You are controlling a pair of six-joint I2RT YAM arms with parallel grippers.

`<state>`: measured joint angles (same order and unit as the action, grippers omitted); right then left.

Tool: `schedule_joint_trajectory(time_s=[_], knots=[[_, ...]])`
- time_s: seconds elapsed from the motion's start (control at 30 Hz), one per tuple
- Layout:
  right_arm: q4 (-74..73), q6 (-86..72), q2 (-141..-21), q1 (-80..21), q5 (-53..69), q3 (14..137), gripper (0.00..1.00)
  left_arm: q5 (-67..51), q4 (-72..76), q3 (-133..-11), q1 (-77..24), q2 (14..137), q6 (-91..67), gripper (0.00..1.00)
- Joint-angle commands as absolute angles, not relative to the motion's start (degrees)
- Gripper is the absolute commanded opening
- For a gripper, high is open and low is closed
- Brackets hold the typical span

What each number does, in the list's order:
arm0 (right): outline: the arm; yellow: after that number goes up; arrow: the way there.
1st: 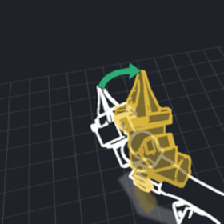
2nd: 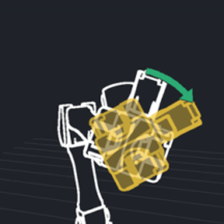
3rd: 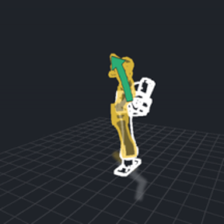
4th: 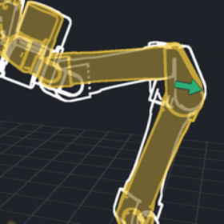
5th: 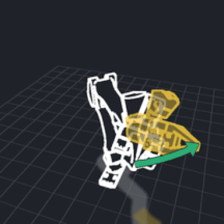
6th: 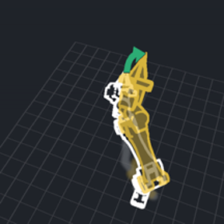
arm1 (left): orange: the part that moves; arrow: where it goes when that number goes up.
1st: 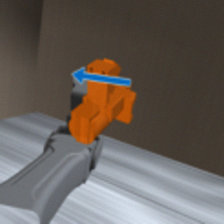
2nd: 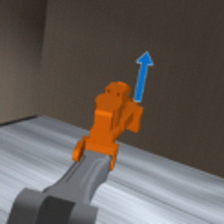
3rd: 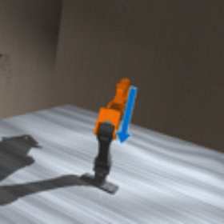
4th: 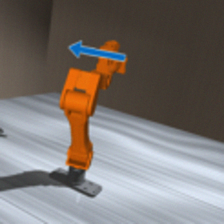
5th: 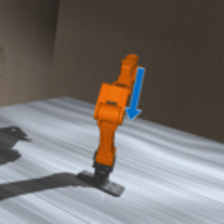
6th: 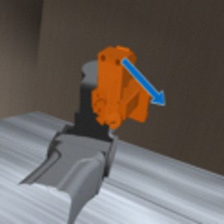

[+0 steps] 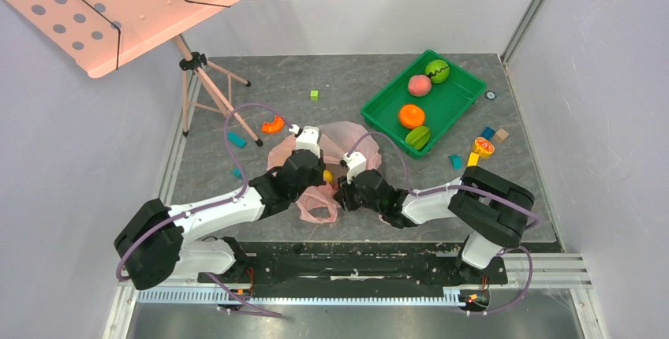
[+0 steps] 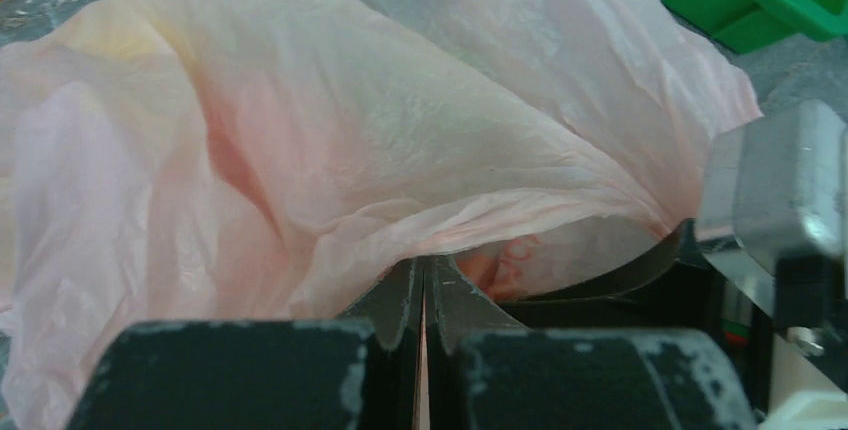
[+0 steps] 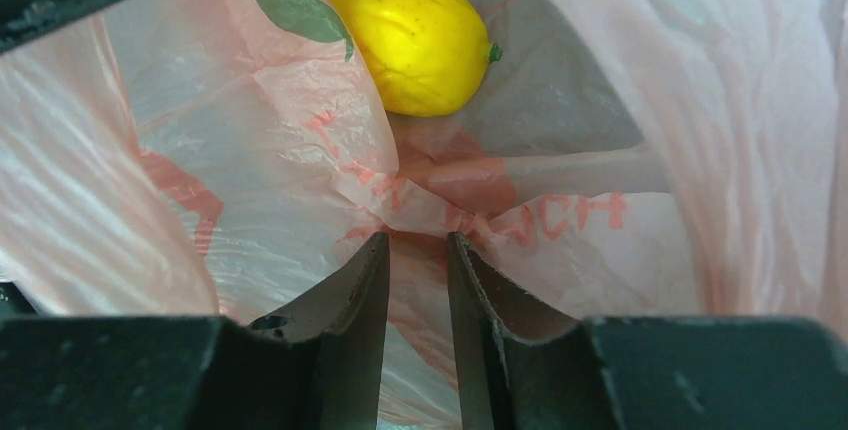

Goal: Take the fake fruits out of the plastic bag
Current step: Adjust the plastic bag at the center of the board.

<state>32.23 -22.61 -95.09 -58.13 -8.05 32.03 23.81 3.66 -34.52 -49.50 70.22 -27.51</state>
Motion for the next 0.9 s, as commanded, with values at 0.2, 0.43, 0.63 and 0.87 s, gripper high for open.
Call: schedule_joint_trajectory(time_s=[0.2,0.43,0.63,0.87], knots=[[34.7,-24.8,-93.7,-58.3,-8.7,31.6,0.31,23.3,6.1,-32.9,-49.9,73.5,-28.4,0.02],[33.0,-24.4,-92.6,-58.3,-9.9,31.8,0.34,25.3,4.7,-26.2,-49.9,68.5,-31.1,0.02],[32.7,-24.8,-90.9,-58.3,-10.3,31.7,0.38,26.7,3.9,-22.1,-49.9,66.8,-33.4,0.02],[31.7,-23.6,-89.4,-58.3,-10.3,35.2,0.49,26.7,4.8,-20.3,-49.9,66.0,-34.6,0.02]])
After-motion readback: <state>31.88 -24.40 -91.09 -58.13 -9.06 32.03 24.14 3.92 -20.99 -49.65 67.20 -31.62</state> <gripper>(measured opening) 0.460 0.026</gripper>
